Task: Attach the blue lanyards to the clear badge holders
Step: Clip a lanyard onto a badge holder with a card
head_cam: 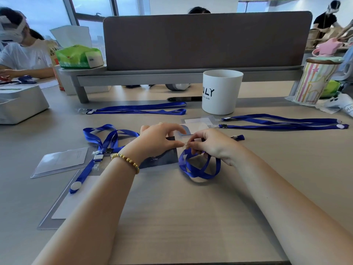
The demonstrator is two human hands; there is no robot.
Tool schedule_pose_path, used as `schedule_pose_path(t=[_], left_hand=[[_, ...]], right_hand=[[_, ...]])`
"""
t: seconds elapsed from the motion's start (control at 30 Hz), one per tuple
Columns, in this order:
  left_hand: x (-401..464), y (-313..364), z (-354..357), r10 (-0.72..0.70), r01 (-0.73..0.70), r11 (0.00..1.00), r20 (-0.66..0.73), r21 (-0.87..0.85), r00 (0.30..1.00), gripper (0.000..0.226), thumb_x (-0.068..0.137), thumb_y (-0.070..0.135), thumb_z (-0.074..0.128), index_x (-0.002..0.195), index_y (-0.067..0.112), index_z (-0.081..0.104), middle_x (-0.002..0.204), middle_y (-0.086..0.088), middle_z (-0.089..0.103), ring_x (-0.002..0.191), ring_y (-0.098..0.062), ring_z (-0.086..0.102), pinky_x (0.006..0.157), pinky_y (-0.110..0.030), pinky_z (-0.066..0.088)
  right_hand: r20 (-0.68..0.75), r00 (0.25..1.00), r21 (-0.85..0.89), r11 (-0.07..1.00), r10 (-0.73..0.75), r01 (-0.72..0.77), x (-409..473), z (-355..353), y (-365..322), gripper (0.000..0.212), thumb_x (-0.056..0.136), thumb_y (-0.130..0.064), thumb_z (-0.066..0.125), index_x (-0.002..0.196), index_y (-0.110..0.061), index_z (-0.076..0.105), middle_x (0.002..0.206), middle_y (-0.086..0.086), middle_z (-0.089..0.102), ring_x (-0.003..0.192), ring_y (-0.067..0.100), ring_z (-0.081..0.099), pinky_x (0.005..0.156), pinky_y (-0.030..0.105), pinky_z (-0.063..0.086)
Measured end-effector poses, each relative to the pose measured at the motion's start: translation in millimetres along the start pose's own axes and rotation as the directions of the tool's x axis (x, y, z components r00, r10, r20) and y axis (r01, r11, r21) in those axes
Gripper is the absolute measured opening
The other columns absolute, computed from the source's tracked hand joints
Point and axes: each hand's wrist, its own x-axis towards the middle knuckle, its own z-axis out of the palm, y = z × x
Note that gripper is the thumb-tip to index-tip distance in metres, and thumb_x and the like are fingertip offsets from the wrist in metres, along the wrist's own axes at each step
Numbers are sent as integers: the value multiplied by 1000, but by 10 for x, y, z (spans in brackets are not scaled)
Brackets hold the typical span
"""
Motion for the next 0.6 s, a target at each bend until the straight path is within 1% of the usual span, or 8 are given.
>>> schedule_pose_path(t=[0.07, 0.17, 0.23, 0.33, 0.4, 0.47, 0.53, 0.6], left_hand=[[6, 16, 3, 22, -22, 999, -4, 39, 1000, 23, 88, 42, 53, 110, 37, 57, 98, 10, 48, 94, -11, 44, 95, -37, 25], [5, 13, 24, 27, -29, 998, 41, 58, 999, 21, 90, 38, 52, 110, 35, 57, 94, 11, 50, 92, -11, 44, 92, -36, 27], [10, 8, 35, 37, -38, 998, 15, 51, 999, 18, 91, 37, 51, 107, 33, 57, 91, 9, 52, 91, -13, 45, 90, -35, 27], [33, -4, 61, 11, -9, 999, -45, 38, 999, 16, 91, 33, 51, 105, 29, 57, 89, 7, 49, 90, -15, 46, 94, -37, 30], [49, -29, 74, -24, 23, 1000, -43, -19, 999, 14, 90, 31, 53, 103, 27, 56, 85, 6, 50, 89, -15, 48, 94, -38, 37], [44, -50, 64, -19, 22, 991, 21, -133, 1000, 10, 91, 28, 53, 100, 29, 55, 81, 8, 49, 84, -14, 48, 88, -34, 42], [22, -56, 35, 19, 2, 963, 75, -270, 997, 11, 93, 22, 50, 100, 31, 52, 84, 7, 50, 80, -11, 48, 83, -29, 42], [-16, -61, -3, 48, -7, 929, 103, -369, 994, 15, 95, 19, 46, 100, 32, 50, 90, 3, 52, 81, -12, 49, 82, -31, 44]], right_hand=[[16, 1000, -17, 1000, -18, 18, -4, 31, -8, 6, 92, -20, 58, 91, -19, 63, 74, -4, 64, 70, 9, 59, 60, 18, 42], [16, 1000, -59, 998, -24, 25, -6, 65, -18, 8, 93, -19, 56, 95, -18, 63, 72, -6, 63, 67, 6, 58, 60, 18, 42], [-2, 1000, -48, 999, -17, 17, 1, 61, -14, 10, 93, -19, 55, 96, -17, 64, 72, -5, 62, 65, 6, 58, 57, 16, 42], [-3, 1000, 1, 1000, 4, -4, -1, 58, -15, 12, 93, -22, 57, 98, -16, 66, 72, -5, 63, 58, 3, 57, 48, 10, 41], [9, 1000, -14, 1000, 4, -4, 6, 68, -6, 12, 92, -24, 57, 96, -18, 67, 71, -6, 63, 57, 3, 56, 50, 11, 41], [7, 1000, -6, 1000, 7, -7, 19, 78, 17, 11, 94, -22, 55, 94, -20, 66, 69, -6, 62, 56, 3, 56, 52, 14, 42], [5, 1000, 52, 998, 19, -19, 31, 73, 53, 11, 94, -20, 54, 92, -19, 65, 68, -5, 60, 56, 5, 55, 51, 13, 43], [38, 999, 160, 986, 30, -35, 31, 59, 83, 9, 94, -17, 54, 89, -17, 62, 68, -2, 58, 59, 8, 52, 48, 11, 44]])
